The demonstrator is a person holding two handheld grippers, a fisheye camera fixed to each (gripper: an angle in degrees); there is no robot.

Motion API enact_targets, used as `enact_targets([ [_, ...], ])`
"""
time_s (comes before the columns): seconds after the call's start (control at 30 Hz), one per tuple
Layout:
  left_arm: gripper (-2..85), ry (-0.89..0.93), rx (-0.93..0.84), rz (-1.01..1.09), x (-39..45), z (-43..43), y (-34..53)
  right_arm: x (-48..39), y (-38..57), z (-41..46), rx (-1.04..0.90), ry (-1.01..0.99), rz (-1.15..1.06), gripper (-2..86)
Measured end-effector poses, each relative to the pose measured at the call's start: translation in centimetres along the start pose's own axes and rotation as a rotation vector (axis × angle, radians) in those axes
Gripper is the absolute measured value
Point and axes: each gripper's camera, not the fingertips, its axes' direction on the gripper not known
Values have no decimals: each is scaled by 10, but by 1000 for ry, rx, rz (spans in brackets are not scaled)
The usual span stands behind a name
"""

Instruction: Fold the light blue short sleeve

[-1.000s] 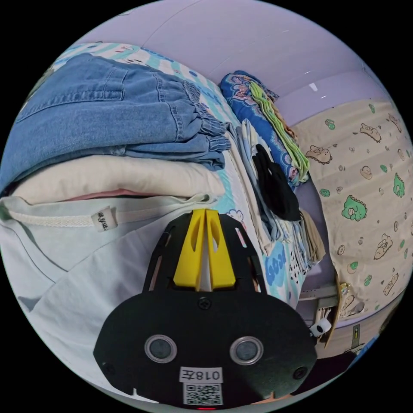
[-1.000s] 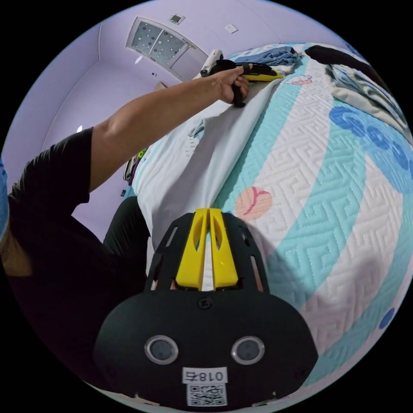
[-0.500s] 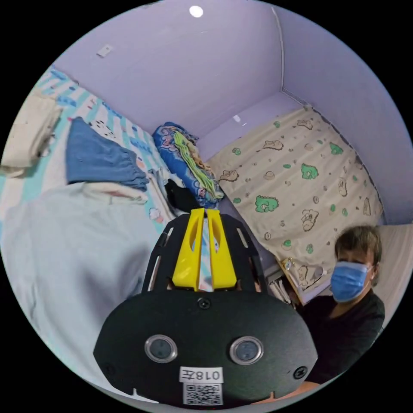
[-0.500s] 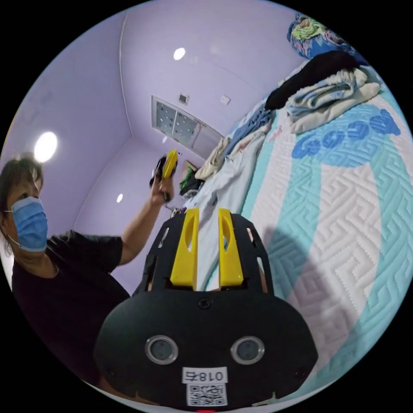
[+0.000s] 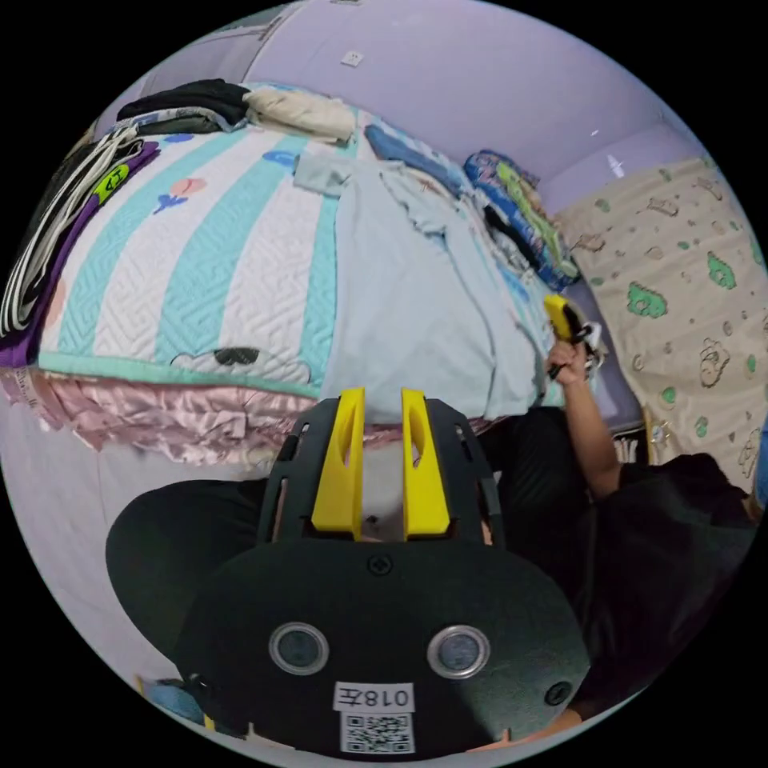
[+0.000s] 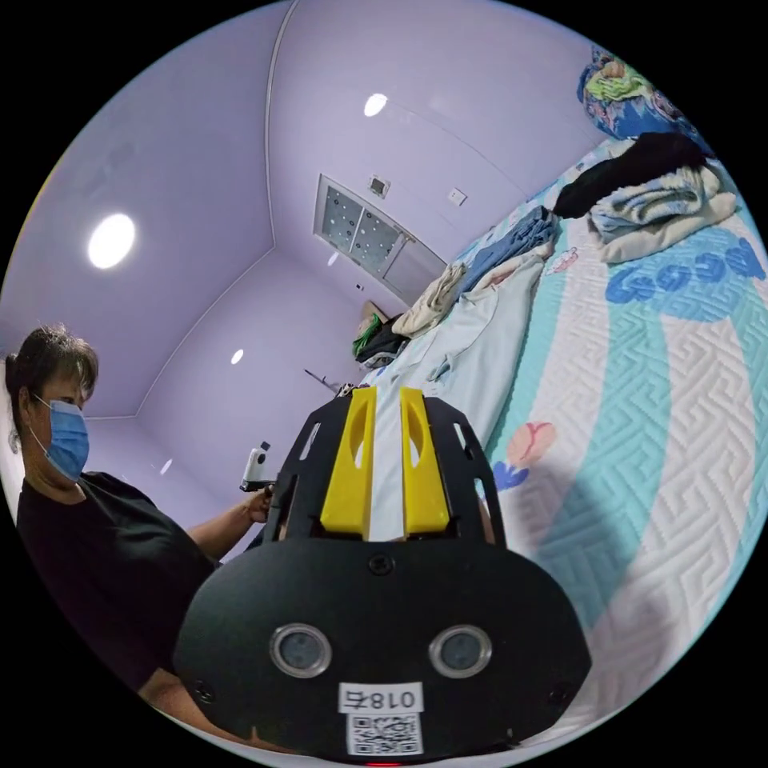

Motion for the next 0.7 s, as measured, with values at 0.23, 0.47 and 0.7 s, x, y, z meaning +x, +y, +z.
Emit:
enact_targets([
  [0.23, 100, -228, -216, 79, 12, 77, 30, -76, 26, 17, -37, -16, -137, 46],
  [0.47, 101, -249, -155, 149, 16, 113, 48, -123, 93, 26, -13, -11, -140, 26],
  [0.7, 76, -250, -147, 154, -1, 132, 62, -130, 132, 70, -63, 0, -68, 22],
])
